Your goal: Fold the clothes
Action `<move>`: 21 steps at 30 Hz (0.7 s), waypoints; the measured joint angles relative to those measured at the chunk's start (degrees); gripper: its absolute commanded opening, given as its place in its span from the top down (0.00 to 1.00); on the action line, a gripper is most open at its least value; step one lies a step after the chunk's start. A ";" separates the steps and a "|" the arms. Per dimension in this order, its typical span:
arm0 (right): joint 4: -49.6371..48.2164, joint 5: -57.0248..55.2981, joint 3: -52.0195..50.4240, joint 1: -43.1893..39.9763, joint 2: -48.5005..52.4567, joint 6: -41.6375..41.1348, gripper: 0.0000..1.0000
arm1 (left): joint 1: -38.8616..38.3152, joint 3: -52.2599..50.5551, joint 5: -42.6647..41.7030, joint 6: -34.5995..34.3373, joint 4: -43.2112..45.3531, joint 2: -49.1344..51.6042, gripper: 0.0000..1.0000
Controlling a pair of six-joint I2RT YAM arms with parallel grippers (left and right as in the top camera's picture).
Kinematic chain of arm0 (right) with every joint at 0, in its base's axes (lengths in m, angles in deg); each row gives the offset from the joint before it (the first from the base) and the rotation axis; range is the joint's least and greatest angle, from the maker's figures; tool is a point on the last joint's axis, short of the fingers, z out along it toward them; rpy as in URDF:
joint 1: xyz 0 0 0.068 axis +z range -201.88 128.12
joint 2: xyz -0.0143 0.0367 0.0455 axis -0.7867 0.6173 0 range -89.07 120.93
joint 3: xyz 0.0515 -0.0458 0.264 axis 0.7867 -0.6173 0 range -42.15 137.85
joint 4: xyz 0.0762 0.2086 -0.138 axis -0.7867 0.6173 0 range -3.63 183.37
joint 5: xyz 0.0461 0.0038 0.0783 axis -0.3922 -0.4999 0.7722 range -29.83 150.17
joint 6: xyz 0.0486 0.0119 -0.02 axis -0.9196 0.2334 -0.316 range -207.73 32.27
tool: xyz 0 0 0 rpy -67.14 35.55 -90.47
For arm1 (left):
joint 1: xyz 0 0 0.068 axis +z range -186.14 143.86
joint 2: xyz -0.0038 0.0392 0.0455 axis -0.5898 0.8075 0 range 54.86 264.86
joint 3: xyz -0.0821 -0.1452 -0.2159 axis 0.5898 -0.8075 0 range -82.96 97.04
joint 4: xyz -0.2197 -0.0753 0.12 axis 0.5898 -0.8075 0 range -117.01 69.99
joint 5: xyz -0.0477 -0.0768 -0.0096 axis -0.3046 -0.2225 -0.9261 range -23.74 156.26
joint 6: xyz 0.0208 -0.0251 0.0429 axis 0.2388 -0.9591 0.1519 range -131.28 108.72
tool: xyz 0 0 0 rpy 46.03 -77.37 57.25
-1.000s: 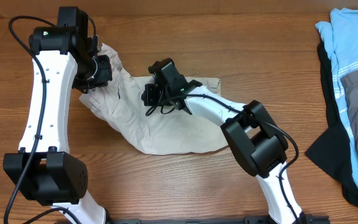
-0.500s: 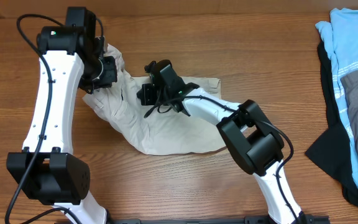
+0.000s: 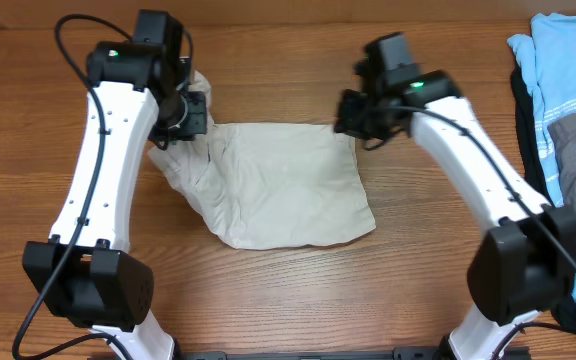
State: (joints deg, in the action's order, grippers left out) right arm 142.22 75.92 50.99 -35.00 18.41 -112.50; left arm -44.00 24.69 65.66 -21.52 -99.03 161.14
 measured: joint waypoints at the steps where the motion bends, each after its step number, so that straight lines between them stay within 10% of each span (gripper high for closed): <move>1: 2.62 -1.07 0.09 -1.05 -0.07 0.15 0.96 | -0.63 0.00 0.04 0.00 0.13 0.00 0.96; 21: 17.05 -10.19 -1.60 -10.05 0.46 3.43 0.96 | -16.52 0.00 1.73 -6.80 6.36 0.00 0.96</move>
State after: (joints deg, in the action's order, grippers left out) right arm 159.27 65.74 49.40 -45.05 18.87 -109.07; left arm -60.52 24.69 67.39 -28.32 -92.67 161.14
